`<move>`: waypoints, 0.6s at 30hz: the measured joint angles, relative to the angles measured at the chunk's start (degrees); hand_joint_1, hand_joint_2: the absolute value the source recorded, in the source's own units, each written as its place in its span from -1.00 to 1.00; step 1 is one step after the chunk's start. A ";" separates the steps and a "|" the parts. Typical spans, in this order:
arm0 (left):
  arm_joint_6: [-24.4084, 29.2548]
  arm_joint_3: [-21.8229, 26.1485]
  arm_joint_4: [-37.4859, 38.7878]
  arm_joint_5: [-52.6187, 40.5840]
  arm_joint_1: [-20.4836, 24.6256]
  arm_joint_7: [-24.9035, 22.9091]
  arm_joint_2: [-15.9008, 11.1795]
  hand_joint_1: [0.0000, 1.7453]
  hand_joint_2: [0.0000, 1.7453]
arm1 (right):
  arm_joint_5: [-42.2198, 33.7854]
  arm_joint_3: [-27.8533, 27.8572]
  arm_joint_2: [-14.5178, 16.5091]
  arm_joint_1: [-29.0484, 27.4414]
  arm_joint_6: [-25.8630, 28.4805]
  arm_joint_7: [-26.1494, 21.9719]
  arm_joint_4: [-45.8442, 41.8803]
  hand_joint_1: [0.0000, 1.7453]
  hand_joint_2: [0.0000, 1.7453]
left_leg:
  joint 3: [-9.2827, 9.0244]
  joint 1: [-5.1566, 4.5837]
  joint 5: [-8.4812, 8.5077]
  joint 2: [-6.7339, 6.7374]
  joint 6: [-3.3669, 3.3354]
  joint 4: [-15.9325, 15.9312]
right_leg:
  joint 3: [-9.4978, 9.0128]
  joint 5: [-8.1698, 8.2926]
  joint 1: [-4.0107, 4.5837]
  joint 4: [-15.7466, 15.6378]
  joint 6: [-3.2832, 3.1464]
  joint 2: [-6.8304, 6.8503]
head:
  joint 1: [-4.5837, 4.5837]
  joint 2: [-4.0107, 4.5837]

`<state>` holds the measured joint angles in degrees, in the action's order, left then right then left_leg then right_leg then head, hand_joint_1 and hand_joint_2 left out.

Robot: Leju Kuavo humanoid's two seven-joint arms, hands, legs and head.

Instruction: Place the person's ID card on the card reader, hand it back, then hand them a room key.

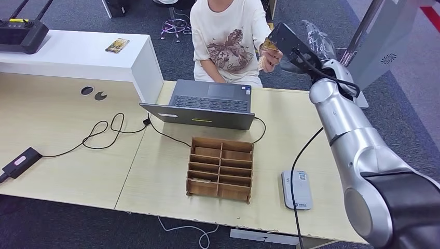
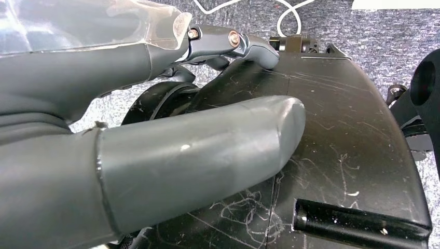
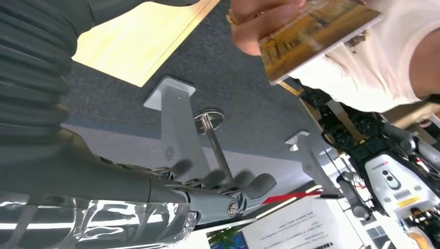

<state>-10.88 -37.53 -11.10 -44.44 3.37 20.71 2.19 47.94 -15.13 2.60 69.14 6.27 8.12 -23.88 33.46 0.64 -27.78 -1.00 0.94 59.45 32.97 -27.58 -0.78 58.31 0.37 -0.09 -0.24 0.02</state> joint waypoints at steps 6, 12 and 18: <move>0.45 0.00 0.00 0.00 -0.09 -0.29 0.01 -1.00 -1.00 | -3.52 2.42 -0.59 -0.71 4.04 -5.60 -1.96 -1.00 1.00 | 0.00 0.00 0.00 0.00 0.00 0.01 | 0.01 0.00 0.00 -0.01 0.00 0.00 | 0.01 0.00; 1.34 0.00 0.00 0.00 -0.27 -0.80 0.14 -1.00 -1.00 | -8.34 4.31 -1.50 -3.17 5.82 -11.80 -6.32 -1.00 1.00 | -0.01 0.00 0.00 0.01 0.00 0.00 | 0.01 0.00 0.00 -0.02 0.00 -0.01 | -0.01 0.00; 2.76 0.00 0.00 0.00 -0.66 -1.19 0.28 -1.00 -1.00 | -15.12 4.43 -3.02 -9.60 4.61 -16.12 -16.05 -1.00 1.00 | 0.00 0.00 0.00 0.00 0.00 0.00 | 0.01 0.00 0.00 -0.02 0.00 0.00 | 0.00 0.00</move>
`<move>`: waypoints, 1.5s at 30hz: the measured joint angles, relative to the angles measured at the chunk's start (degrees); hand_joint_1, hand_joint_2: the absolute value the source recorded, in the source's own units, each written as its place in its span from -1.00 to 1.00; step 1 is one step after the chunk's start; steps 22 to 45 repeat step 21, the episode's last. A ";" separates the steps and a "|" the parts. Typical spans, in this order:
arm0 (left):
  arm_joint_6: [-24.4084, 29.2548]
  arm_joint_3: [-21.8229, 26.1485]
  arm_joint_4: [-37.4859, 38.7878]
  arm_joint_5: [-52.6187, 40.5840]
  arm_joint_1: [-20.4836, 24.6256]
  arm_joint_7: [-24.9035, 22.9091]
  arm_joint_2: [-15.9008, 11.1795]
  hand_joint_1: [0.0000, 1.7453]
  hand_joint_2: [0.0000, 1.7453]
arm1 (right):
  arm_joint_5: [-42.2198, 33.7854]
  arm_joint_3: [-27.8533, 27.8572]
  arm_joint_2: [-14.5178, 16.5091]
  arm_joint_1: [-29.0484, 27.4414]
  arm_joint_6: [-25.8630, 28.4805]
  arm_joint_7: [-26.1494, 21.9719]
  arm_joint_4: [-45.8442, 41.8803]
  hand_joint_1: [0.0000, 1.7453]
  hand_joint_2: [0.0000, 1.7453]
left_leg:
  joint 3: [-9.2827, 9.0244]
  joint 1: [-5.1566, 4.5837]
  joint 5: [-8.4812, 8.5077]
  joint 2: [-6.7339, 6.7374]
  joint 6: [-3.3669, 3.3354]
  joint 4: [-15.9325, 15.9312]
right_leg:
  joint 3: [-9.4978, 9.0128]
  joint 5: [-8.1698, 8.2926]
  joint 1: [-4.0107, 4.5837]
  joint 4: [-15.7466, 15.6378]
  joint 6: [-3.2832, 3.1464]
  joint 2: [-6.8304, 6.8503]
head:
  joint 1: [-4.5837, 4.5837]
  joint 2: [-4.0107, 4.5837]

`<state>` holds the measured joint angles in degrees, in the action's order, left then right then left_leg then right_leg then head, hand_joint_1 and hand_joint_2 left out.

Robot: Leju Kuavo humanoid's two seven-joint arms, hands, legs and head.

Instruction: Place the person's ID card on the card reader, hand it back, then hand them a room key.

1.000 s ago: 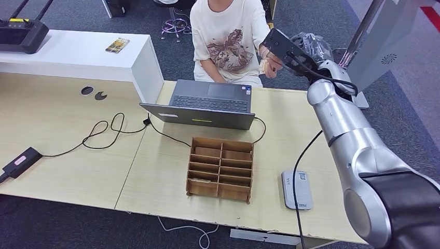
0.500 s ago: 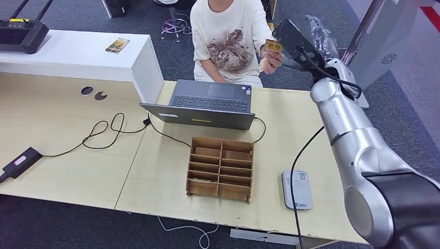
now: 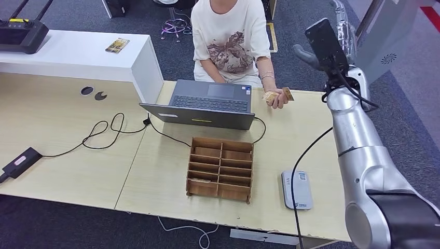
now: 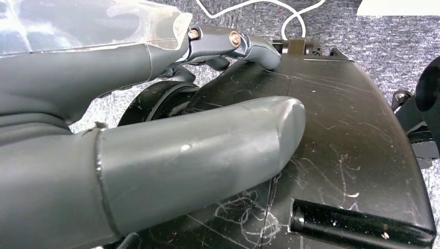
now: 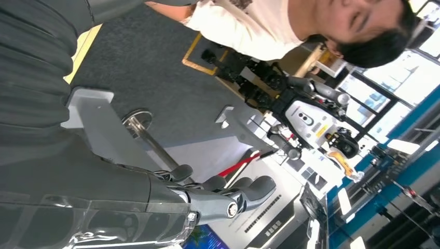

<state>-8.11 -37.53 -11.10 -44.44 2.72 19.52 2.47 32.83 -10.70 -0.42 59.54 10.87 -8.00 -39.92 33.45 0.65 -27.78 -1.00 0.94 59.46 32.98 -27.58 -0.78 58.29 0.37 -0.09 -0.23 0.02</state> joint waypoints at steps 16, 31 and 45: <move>1.02 0.00 0.00 0.00 -0.27 -0.58 0.16 -1.00 -1.00 | -18.18 -3.84 -5.92 -16.15 -5.42 -3.16 -25.83 -1.00 1.00 | 0.00 0.00 -0.01 0.02 0.00 -0.01 | 0.01 0.00 0.00 -0.01 0.00 -0.01 | 0.00 0.00; 1.05 0.00 0.00 0.00 -0.29 -0.66 0.25 -1.00 -1.00 | -20.05 -4.30 -6.75 -19.45 -5.42 -3.07 -30.51 -1.00 1.00 | 0.01 0.00 -0.01 0.02 -0.01 -0.01 | 0.01 0.00 0.00 -0.01 0.00 0.00 | -0.01 0.00; 1.05 0.00 0.00 0.00 -0.29 -0.66 0.25 -1.00 -1.00 | -20.05 -4.30 -6.75 -19.45 -5.42 -3.07 -30.51 -1.00 1.00 | 0.01 0.00 -0.01 0.02 -0.01 -0.01 | 0.01 0.00 0.00 -0.01 0.00 0.00 | -0.01 0.00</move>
